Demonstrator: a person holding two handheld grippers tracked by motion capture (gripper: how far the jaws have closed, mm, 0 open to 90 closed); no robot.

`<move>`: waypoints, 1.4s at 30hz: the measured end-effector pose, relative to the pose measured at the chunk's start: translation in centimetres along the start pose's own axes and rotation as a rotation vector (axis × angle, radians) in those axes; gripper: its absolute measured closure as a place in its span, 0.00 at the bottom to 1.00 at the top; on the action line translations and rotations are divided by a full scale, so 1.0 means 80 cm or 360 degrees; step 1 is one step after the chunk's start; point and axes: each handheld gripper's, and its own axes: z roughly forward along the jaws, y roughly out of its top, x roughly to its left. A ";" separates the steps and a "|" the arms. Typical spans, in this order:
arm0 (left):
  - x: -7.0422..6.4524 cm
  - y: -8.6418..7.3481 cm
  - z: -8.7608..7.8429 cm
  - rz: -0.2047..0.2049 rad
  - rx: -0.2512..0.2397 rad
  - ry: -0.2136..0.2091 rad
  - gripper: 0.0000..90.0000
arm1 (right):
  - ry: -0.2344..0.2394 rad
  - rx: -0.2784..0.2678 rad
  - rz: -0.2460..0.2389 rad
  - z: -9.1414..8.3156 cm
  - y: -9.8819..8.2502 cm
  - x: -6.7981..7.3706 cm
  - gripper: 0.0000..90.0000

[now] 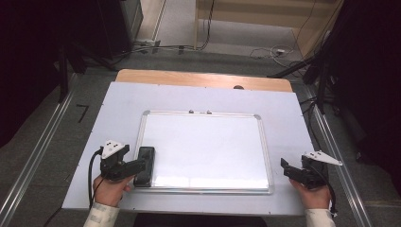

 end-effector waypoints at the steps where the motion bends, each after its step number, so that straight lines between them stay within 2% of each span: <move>1: 0.001 0.000 0.000 -0.0004 0.0000 0.0006 0.20 | -0.0001 0.0000 0.0001 0.000 0.000 0.000 0.21; 22: 0.026 -0.002 -0.010 -0.0066 -0.0018 0.0038 0.20 | -0.0005 0.0004 0.0003 0.000 -0.001 0.000 0.21; 42: 0.057 -0.007 -0.022 -0.0128 -0.0027 0.0140 0.20 | -0.0008 0.0012 0.0008 0.000 -0.001 0.000 0.21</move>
